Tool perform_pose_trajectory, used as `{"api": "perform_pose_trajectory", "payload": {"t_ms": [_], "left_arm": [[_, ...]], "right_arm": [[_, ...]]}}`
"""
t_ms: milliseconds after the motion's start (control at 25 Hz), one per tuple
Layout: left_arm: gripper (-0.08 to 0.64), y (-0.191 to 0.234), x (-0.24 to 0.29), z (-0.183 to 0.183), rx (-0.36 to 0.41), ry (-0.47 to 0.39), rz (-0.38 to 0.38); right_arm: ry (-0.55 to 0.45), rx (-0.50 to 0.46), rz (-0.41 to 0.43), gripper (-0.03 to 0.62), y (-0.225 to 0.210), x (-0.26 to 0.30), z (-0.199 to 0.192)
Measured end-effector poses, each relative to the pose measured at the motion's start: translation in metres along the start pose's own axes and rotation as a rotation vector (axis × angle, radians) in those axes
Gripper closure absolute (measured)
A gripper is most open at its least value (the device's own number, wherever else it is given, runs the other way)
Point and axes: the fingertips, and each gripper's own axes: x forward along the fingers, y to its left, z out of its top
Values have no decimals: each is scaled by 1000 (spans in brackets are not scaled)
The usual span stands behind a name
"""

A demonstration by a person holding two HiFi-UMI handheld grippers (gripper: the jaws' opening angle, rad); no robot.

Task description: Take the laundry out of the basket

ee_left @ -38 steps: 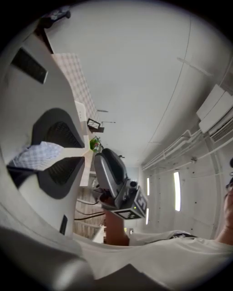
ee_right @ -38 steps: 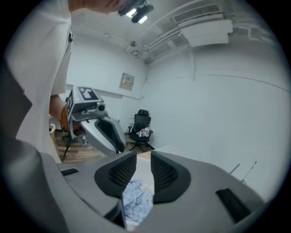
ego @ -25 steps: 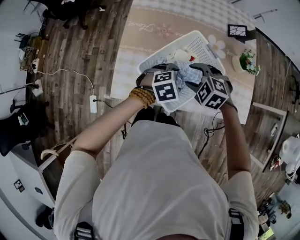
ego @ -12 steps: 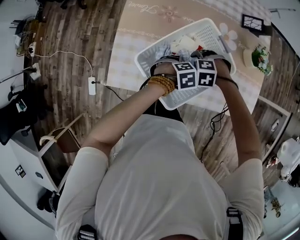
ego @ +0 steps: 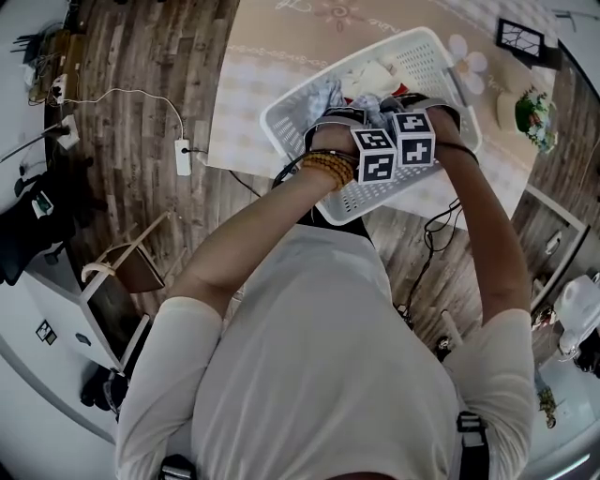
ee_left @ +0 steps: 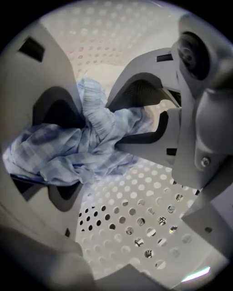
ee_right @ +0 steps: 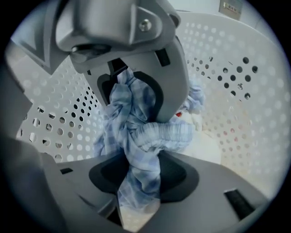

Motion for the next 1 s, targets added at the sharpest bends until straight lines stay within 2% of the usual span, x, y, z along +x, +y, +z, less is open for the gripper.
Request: {"api": "perform_pose_trajectory", "payload": {"t_ms": [160, 200, 440, 640, 880, 1000], "left_arm": [[335, 0, -10, 0, -37, -10, -25], [354, -1, -15, 0, -51, -12, -35], [382, -4, -56, 0, -69, -18, -68], [382, -2, -105, 3, -79, -75, -64], [382, -3, -180, 18, -27, -131, -34], [382, 0, -226, 30, 23, -175, -1]], "right_arm": [[-57, 45, 5, 488, 1, -8, 6], [-69, 63, 8, 500, 2, -12, 8], [-106, 112, -45, 509, 0, -52, 24], [-150, 185, -130, 512, -6, -101, 35], [-182, 255, -214, 512, -6, -176, 42], [-184, 271, -295, 512, -10, -224, 43]]}}
